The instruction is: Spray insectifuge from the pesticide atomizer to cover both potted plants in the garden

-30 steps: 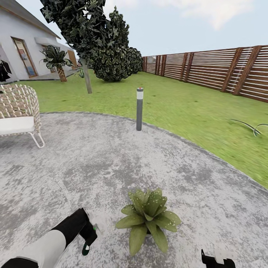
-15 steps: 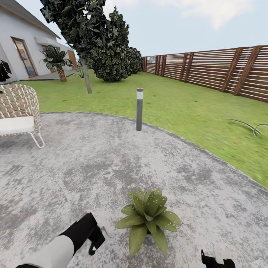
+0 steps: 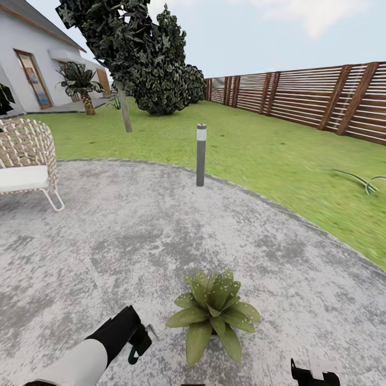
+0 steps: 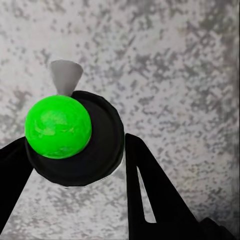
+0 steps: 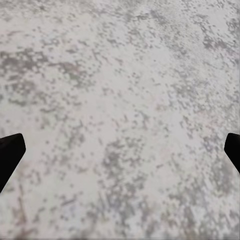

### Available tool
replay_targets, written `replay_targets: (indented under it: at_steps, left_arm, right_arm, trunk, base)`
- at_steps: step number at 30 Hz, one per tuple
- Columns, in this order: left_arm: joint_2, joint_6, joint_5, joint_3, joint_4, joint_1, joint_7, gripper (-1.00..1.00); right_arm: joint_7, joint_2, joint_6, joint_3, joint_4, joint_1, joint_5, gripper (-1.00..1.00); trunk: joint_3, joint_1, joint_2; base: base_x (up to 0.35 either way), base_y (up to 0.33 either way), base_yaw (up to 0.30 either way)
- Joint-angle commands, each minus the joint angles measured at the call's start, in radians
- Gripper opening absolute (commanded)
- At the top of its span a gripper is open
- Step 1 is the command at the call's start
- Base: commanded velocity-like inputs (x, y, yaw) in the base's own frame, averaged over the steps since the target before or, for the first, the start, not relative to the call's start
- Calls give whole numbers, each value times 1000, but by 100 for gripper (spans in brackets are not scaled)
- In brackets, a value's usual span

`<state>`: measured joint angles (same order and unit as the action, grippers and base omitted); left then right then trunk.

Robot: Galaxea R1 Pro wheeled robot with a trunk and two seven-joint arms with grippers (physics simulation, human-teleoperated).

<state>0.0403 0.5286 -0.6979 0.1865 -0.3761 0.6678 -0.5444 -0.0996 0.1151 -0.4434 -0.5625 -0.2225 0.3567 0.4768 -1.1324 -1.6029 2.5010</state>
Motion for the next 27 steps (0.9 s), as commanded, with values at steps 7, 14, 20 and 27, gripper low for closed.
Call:
replay_targets:
  at_steps: [7,14,20,27]
  left_arm:
    - [3,8,-14,5,-2,38,-98,-100]
    - [-6,1,-20,6,2,32,-134,-100]
    - [-15,-2,-23,7,3,30,-136,-100]
    - [-52,-6,-13,5,-54,35,-159,-100]
  right_arm:
    - [-5,0,-4,-5,2,1,11,100]
    - [-5,0,-4,-5,2,1,10,100]
    - [-5,0,-4,-5,1,1,11,100]
    - [-5,0,-4,-5,2,1,11,100]
  trunk:
    - [-12,0,0]
    - [-17,0,0]
    - [-17,0,0]
    - [-17,0,0]
  base:
    - [0,0,0]
    - [0,0,0]
    - [0,0,0]
    - [0,0,0]
